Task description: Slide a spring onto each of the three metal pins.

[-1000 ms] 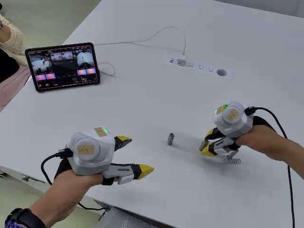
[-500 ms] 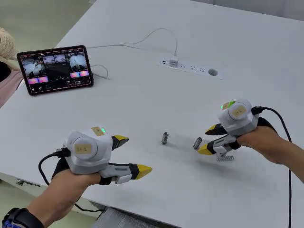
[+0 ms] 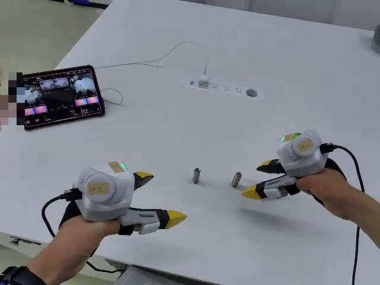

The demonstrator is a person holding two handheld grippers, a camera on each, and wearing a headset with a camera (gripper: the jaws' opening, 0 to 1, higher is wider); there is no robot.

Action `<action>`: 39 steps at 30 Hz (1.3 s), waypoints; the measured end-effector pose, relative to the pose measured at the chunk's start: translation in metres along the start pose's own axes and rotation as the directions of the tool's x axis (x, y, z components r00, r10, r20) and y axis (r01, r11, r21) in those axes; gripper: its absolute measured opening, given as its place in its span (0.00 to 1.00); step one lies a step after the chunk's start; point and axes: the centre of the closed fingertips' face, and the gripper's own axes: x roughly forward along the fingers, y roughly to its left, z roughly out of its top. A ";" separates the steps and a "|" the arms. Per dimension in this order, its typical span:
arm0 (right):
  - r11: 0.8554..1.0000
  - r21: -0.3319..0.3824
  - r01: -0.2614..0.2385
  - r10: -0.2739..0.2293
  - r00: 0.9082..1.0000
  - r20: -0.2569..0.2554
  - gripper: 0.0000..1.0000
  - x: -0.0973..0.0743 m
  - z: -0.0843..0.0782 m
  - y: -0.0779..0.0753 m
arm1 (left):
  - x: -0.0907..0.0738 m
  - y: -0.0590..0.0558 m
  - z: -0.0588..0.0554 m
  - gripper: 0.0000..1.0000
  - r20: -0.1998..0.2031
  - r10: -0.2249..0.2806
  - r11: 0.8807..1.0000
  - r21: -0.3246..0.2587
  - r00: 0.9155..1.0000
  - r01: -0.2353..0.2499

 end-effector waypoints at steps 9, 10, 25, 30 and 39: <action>0.994 0.109 0.017 -0.026 0.996 0.086 0.63 -0.015 -0.002 0.004 | 0.005 -0.006 0.001 0.76 -0.011 -0.024 1.000 0.011 1.000 0.024; 0.993 0.115 0.020 -0.030 0.995 0.092 0.63 -0.016 -0.003 0.005 | 0.006 -0.006 0.001 0.77 -0.011 -0.027 1.000 0.012 1.000 0.027; 0.977 0.211 0.037 -0.073 0.983 0.169 0.72 -0.036 -0.017 0.024 | 0.013 -0.011 0.001 0.78 -0.021 -0.050 0.999 0.018 0.999 0.050; 0.970 0.237 0.045 -0.091 0.978 0.187 0.76 -0.043 -0.024 0.029 | 0.017 -0.013 0.002 0.78 -0.023 -0.057 0.998 0.022 0.998 0.058; 0.957 0.285 0.060 -0.123 0.970 0.208 0.80 -0.055 -0.039 0.040 | 0.024 -0.019 0.003 0.78 -0.034 -0.079 0.996 0.033 0.996 0.080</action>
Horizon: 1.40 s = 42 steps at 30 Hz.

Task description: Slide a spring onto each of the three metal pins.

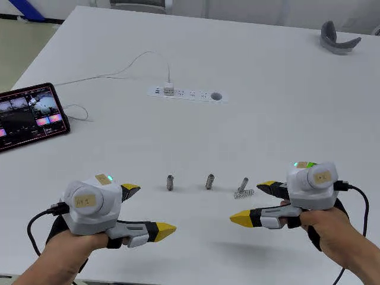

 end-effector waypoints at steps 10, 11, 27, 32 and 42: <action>0.999 0.051 0.019 -0.020 0.999 0.027 0.82 -0.012 -0.010 0.004 | 0.009 -0.006 0.005 0.78 -0.005 -0.030 0.999 0.017 1.000 0.030; 0.998 0.054 0.021 -0.022 0.999 0.029 0.82 -0.013 -0.010 0.005 | 0.010 -0.008 0.005 0.78 -0.004 -0.035 0.999 0.016 0.999 0.035; 0.994 0.093 0.061 -0.065 0.997 0.049 0.85 -0.026 -0.021 0.008 | 0.035 -0.035 0.009 0.78 -0.041 -0.119 0.990 0.077 0.992 0.122; 0.992 0.104 0.076 -0.083 0.995 0.060 0.85 -0.038 -0.023 0.002 | 0.048 -0.046 0.011 0.78 -0.055 -0.149 0.984 0.091 0.987 0.153; 0.989 0.121 0.087 -0.095 0.994 0.058 0.85 -0.048 -0.030 -0.001 | 0.069 -0.066 0.016 0.78 -0.074 -0.201 0.971 0.115 0.977 0.209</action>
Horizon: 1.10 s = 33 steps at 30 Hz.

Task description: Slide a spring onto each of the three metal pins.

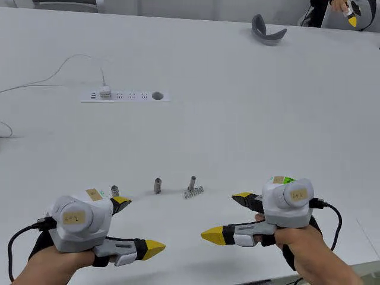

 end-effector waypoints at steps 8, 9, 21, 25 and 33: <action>1.000 0.004 0.004 -0.004 1.000 0.002 0.85 -0.006 -0.002 -0.005 | 0.016 -0.010 0.003 0.78 -0.011 -0.032 0.999 0.017 0.999 0.032; 1.000 0.004 0.005 -0.005 1.000 0.002 0.85 -0.006 -0.002 -0.006 | 0.017 -0.011 0.004 0.78 -0.012 -0.034 0.999 0.018 0.999 0.034; 1.000 0.003 -0.001 0.001 1.000 0.002 0.85 -0.010 -0.001 -0.009 | 0.038 -0.012 0.007 0.75 -0.029 -0.052 0.998 0.034 0.998 0.053; 1.000 0.009 0.000 0.000 1.000 0.010 0.85 -0.013 0.001 -0.011 | 0.045 -0.013 0.007 0.75 -0.035 -0.055 0.998 0.037 0.998 0.056; 1.000 0.010 0.001 -0.001 1.000 0.014 0.85 -0.017 0.001 -0.016 | 0.064 -0.012 0.008 0.72 -0.045 -0.059 0.998 0.036 0.997 0.061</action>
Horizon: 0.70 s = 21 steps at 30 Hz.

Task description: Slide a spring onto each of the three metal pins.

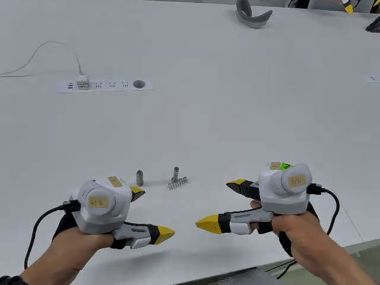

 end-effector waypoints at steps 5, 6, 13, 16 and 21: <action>1.000 0.003 -0.003 0.003 1.000 -0.001 0.85 -0.001 0.000 0.000 | 0.012 0.002 0.001 0.72 -0.005 0.001 1.000 -0.006 1.000 -0.001; 1.000 0.003 -0.004 0.004 1.000 -0.001 0.85 -0.001 0.000 0.000 | 0.014 0.003 0.001 0.72 -0.007 0.002 1.000 -0.007 1.000 -0.002; 1.000 0.011 -0.019 0.019 1.000 -0.006 0.85 -0.002 -0.005 0.002 | 0.033 0.009 0.003 0.69 -0.019 0.010 1.000 -0.008 1.000 -0.010; 1.000 0.009 -0.022 0.022 1.000 -0.018 0.85 -0.002 -0.010 0.001 | 0.040 0.012 0.006 0.69 -0.016 0.011 1.000 -0.018 1.000 -0.011; 1.000 0.012 -0.022 0.022 1.000 -0.021 0.85 -0.005 -0.013 -0.001 | 0.050 0.018 0.008 0.68 -0.017 0.018 1.000 -0.019 1.000 -0.019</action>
